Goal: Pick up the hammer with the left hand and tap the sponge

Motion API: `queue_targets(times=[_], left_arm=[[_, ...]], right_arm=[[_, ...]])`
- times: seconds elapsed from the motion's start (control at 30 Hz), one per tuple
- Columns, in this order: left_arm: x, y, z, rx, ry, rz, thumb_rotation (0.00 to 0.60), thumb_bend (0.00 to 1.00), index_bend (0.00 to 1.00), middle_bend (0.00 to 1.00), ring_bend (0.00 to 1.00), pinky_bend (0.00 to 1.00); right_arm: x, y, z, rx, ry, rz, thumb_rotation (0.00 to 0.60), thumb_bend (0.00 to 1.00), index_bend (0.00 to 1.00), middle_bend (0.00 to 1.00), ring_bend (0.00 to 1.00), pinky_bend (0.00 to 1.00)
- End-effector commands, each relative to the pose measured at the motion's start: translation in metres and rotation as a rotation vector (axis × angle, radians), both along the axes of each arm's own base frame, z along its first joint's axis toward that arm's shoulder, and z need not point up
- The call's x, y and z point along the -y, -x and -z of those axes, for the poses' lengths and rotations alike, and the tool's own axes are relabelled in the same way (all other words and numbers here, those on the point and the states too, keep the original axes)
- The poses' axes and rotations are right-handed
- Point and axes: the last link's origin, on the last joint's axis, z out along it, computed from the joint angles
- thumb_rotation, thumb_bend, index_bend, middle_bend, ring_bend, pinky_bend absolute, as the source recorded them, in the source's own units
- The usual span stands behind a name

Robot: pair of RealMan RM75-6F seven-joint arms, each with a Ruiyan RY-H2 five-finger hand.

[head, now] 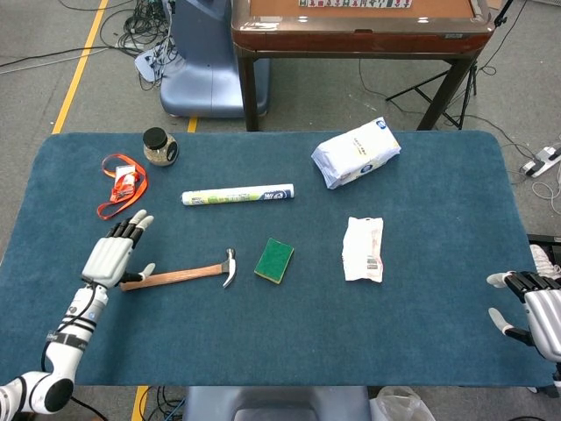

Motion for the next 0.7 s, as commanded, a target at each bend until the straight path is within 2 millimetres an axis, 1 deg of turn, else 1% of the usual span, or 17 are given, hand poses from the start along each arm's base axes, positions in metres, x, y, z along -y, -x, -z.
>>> queue_targets(times=[0.03, 0.2, 0.47, 0.57, 0.7], left_arm=[[0.038, 0.015, -0.030, -0.017, -0.097, -0.129, 0.600, 0.27, 0.03, 0.00, 0.00, 0.07], [0.079, 0.022, -0.048, -0.041, -0.183, -0.196, 0.600, 0.27, 0.04, 0.00, 0.00, 0.07], [0.135, 0.026, -0.059, -0.060, -0.274, -0.234, 0.600, 0.27, 0.05, 0.00, 0.01, 0.07], [0.152, 0.023, -0.060, -0.063, -0.291, -0.235, 0.600, 0.27, 0.06, 0.00, 0.01, 0.07], [0.166, 0.020, -0.058, -0.059, -0.286, -0.228, 0.600, 0.27, 0.06, 0.00, 0.01, 0.07]], right_arm=[[0.002, -0.002, 0.003, 0.007, -0.015, -0.023, 0.600, 0.28, 0.38, 0.41, 0.32, 0.40], [0.006, -0.006, 0.010, 0.017, -0.046, -0.067, 0.600, 0.28, 0.38, 0.42, 0.32, 0.40], [0.008, -0.009, 0.017, 0.031, -0.071, -0.090, 0.600, 0.28, 0.38, 0.42, 0.32, 0.40], [0.009, -0.010, 0.018, 0.033, -0.071, -0.097, 0.600, 0.28, 0.38, 0.42, 0.32, 0.40], [0.011, -0.011, 0.018, 0.036, -0.074, -0.097, 0.600, 0.28, 0.38, 0.42, 0.32, 0.40]])
